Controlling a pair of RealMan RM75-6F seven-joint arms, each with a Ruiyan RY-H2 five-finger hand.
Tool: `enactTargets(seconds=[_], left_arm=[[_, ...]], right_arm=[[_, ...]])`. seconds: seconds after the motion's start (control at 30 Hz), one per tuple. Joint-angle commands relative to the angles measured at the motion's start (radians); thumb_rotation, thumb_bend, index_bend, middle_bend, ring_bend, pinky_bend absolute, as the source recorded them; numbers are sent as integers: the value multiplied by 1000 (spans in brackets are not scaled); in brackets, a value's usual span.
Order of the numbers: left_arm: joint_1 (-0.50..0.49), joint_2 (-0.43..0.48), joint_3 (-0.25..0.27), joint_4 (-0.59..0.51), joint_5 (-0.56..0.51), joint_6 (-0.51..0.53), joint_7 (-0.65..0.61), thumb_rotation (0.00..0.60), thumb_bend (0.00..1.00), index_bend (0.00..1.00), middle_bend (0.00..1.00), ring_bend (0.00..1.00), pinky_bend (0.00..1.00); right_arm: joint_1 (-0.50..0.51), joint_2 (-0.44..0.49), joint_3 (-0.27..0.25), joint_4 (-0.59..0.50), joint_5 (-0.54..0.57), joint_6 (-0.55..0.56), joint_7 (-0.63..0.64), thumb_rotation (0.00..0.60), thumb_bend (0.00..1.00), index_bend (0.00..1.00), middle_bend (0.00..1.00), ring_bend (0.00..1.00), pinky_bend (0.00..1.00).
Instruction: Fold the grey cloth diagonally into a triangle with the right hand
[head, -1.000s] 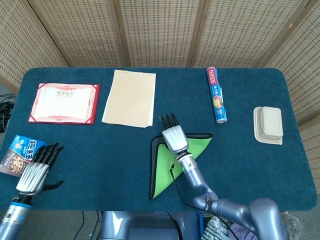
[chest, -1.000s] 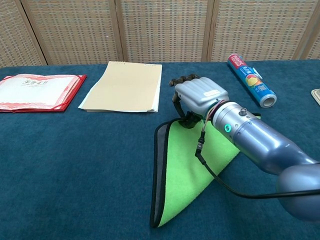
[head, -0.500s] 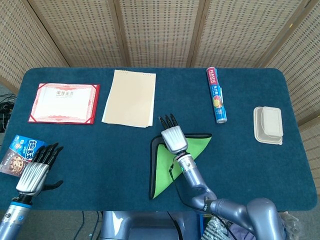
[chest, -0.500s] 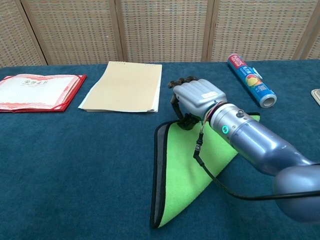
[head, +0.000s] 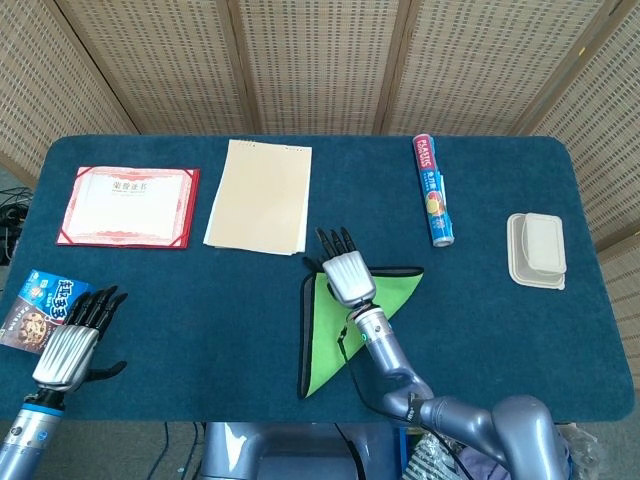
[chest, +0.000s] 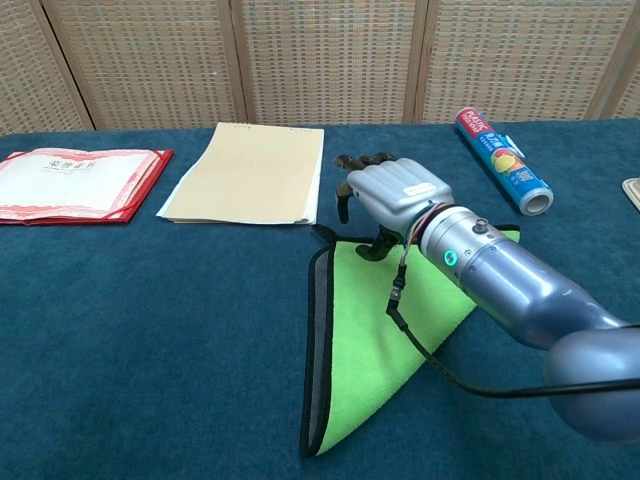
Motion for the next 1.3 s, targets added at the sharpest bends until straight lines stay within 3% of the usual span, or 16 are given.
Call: enactTargets(seconds=[0.03, 0.43, 0.77, 1.03, 1.3], left_arm=[[0, 0, 1, -1, -1, -1, 1, 600, 158, 0, 0, 0, 0], [-2, 1, 2, -4, -1, -5, 3, 600, 159, 0, 0, 0, 0], [0, 2, -4, -4, -7, 1, 1, 600, 157, 0, 0, 0, 0], [1, 3, -6, -3, -12, 2, 0, 600, 158, 0, 0, 0, 0], [7, 3, -9, -6, -12, 15, 8, 600, 157, 0, 0, 0, 0]], right_arm=[[-1, 3, 1, -4, -1, 4, 1, 600, 350, 368, 0, 0, 0], [-10, 31, 2, -37, -8, 33, -13, 600, 348, 358, 0, 0, 0], [-61, 112, -18, -134, -13, 83, -50, 600, 348, 356, 0, 0, 0], [-153, 220, -85, -276, -35, 156, -85, 600, 341, 330, 0, 0, 0], [-294, 377, -192, -478, -67, 253, -74, 600, 282, 283, 0, 0, 0]])
